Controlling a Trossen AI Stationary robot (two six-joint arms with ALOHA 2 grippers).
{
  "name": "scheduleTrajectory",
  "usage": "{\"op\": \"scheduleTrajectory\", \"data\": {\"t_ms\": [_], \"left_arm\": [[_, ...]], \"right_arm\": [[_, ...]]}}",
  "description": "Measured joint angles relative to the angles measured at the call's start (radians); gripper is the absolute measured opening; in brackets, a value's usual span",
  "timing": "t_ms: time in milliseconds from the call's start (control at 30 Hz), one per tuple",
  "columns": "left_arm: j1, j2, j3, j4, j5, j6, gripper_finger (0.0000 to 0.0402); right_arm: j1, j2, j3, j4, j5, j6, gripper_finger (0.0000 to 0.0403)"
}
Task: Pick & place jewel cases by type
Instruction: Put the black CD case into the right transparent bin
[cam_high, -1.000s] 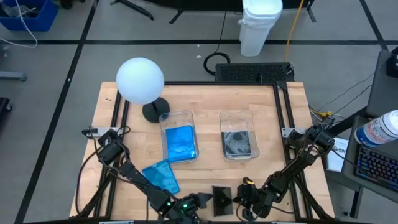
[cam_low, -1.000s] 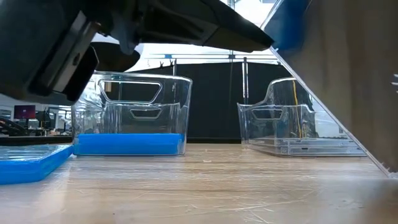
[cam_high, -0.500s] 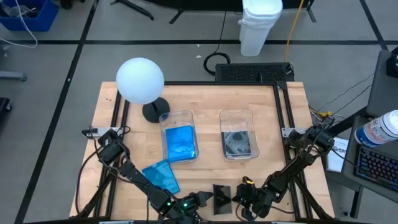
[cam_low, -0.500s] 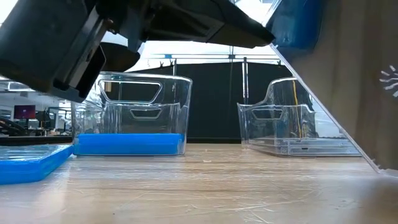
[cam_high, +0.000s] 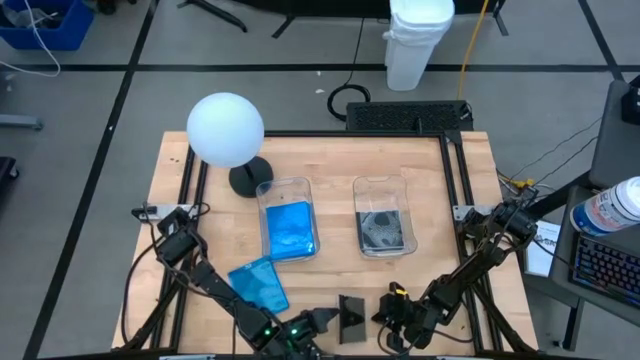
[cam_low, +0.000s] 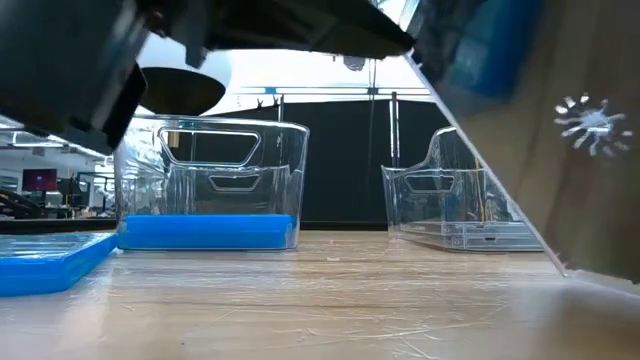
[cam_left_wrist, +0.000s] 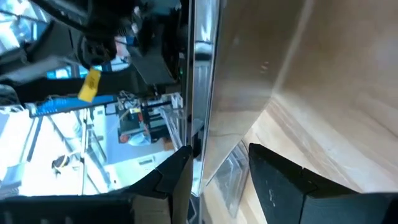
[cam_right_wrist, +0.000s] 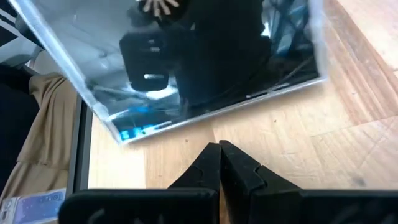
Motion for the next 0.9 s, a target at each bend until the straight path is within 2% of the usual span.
{"op": "scheduleTrajectory", "data": {"t_ms": [233, 400, 533, 700, 800, 900], "left_arm": [[0.01, -0.001, 0.0, -0.08, -0.003, -0.095, 0.0161], [0.024, -0.002, 0.0, -0.095, 0.013, -0.144, 0.0161], [0.032, -0.004, 0.0, -0.096, 0.021, -0.145, 0.0161], [0.039, -0.004, 0.0, -0.096, 0.028, -0.157, 0.0161], [0.041, -0.004, 0.0, -0.096, 0.031, -0.159, 0.0161], [0.047, -0.004, 0.0, -0.095, 0.04, -0.163, 0.0161]], "right_arm": [[0.0, 0.0, 0.0, 0.003, 0.0, -0.002, 0.0], [0.0, 0.0, -0.001, 0.04, 0.022, -0.068, 0.0], [0.028, -0.002, 0.022, 0.029, 0.179, -0.198, 0.0], [0.058, -0.033, 0.032, 0.026, 0.31, -0.339, 0.0004], [0.08, -0.075, 0.043, 0.031, 0.366, -0.411, 0.0023], [0.104, -0.102, 0.072, 0.066, 0.374, -0.434, 0.0058]]}}
